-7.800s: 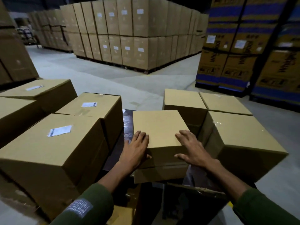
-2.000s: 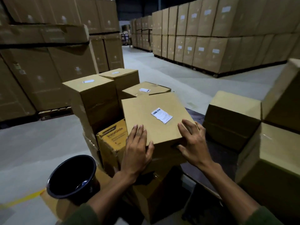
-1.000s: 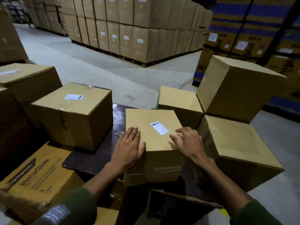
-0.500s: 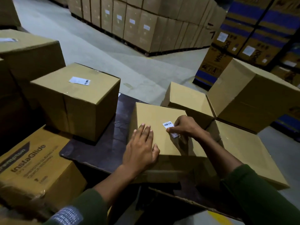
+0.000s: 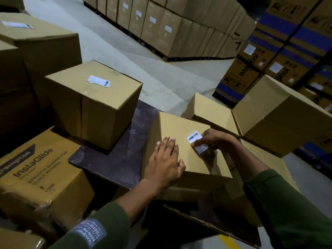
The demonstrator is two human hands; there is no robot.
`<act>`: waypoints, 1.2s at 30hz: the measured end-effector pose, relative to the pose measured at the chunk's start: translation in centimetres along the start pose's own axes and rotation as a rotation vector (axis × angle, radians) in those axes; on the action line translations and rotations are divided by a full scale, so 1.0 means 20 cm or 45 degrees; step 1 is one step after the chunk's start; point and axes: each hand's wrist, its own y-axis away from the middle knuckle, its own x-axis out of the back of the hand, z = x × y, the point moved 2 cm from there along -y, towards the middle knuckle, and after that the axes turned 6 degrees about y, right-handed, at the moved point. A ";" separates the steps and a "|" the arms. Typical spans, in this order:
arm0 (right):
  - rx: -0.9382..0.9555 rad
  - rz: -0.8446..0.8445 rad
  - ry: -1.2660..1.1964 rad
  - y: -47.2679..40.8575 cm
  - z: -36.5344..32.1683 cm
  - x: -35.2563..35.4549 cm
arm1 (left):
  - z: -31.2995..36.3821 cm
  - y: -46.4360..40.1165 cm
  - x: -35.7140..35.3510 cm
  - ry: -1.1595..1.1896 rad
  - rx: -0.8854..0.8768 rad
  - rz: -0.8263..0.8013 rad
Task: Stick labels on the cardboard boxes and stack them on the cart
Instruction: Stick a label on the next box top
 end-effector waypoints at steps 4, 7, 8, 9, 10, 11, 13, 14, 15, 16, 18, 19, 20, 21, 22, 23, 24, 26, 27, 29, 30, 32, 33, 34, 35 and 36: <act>0.097 0.031 0.004 0.05 -0.04 0.00 | 0.01 0.01 0.02 0.004 0.032 -0.044; 0.180 0.100 -0.107 0.12 0.00 0.04 | 0.00 0.01 0.05 -0.026 0.076 -0.021; 0.229 0.142 -0.251 0.14 0.03 0.05 | 0.00 0.01 0.06 -0.032 0.091 -0.006; 0.271 0.183 -0.454 0.17 0.06 0.06 | 0.01 0.02 0.07 -0.032 0.102 0.011; 0.290 0.221 -0.687 0.19 0.09 0.05 | 0.01 0.02 0.07 -0.034 0.105 0.024; 0.285 0.259 -0.908 0.21 0.12 0.03 | 0.02 0.02 0.07 -0.042 0.100 0.033; 0.268 0.334 -1.154 0.21 0.17 -0.03 | 0.02 0.02 0.07 -0.080 0.071 0.052; 0.277 0.365 -1.169 0.21 0.19 -0.07 | 0.01 0.02 0.08 -0.108 0.051 0.062; 0.303 0.386 -1.159 0.20 0.20 -0.10 | 0.00 0.03 0.07 -0.134 0.027 0.065; 0.340 0.404 -1.124 0.19 0.20 -0.14 | -0.01 0.03 0.07 -0.159 0.005 0.060; 0.443 0.401 -1.026 0.17 0.17 -0.19 | -0.02 0.05 0.07 -0.223 -0.019 0.052; 0.470 0.408 -0.964 0.14 0.15 -0.20 | -0.02 0.05 0.07 -0.240 -0.015 0.043; 0.484 0.405 -0.904 0.11 0.12 -0.20 | -0.01 0.06 0.07 -0.260 -0.005 0.029; 0.511 0.396 -0.862 0.08 0.09 -0.19 | -0.01 0.06 0.07 -0.281 0.004 0.014; 0.549 0.372 -0.819 0.06 0.07 -0.18 | 0.00 0.06 0.07 -0.299 0.014 -0.003; 0.589 0.342 -0.792 0.02 0.06 -0.17 | 0.00 0.06 0.07 -0.316 0.020 -0.016; 0.614 0.303 -0.766 -0.02 0.06 -0.17 | -0.01 0.06 0.07 -0.331 0.022 -0.022; 0.647 0.239 -0.728 -0.04 0.09 -0.19 | 0.00 0.06 0.07 -0.369 0.023 -0.015; 0.663 0.232 -0.702 0.01 0.11 -0.21 | 0.00 0.06 0.07 -0.383 0.027 -0.009; 0.697 0.208 -0.660 0.11 0.18 -0.24 | 0.01 0.06 0.08 -0.403 0.035 0.004; 0.718 0.175 -0.642 0.14 0.23 -0.25 | 0.02 0.07 0.07 -0.414 0.037 0.011; 0.745 0.125 -0.629 0.19 0.35 -0.24 | 0.03 0.07 0.07 -0.419 0.041 0.028; 0.746 0.144 -0.637 0.19 0.40 -0.22 | 0.04 0.07 0.06 -0.415 0.048 0.033; 0.725 0.181 -0.643 0.18 0.42 -0.19 | 0.04 0.07 0.06 -0.411 0.054 0.036; 0.714 0.219 -0.659 0.14 0.43 -0.16 | 0.04 0.07 0.06 -0.412 0.057 0.038; 0.684 0.250 -0.671 0.10 0.42 -0.12 | 0.05 0.07 0.07 -0.416 0.058 0.039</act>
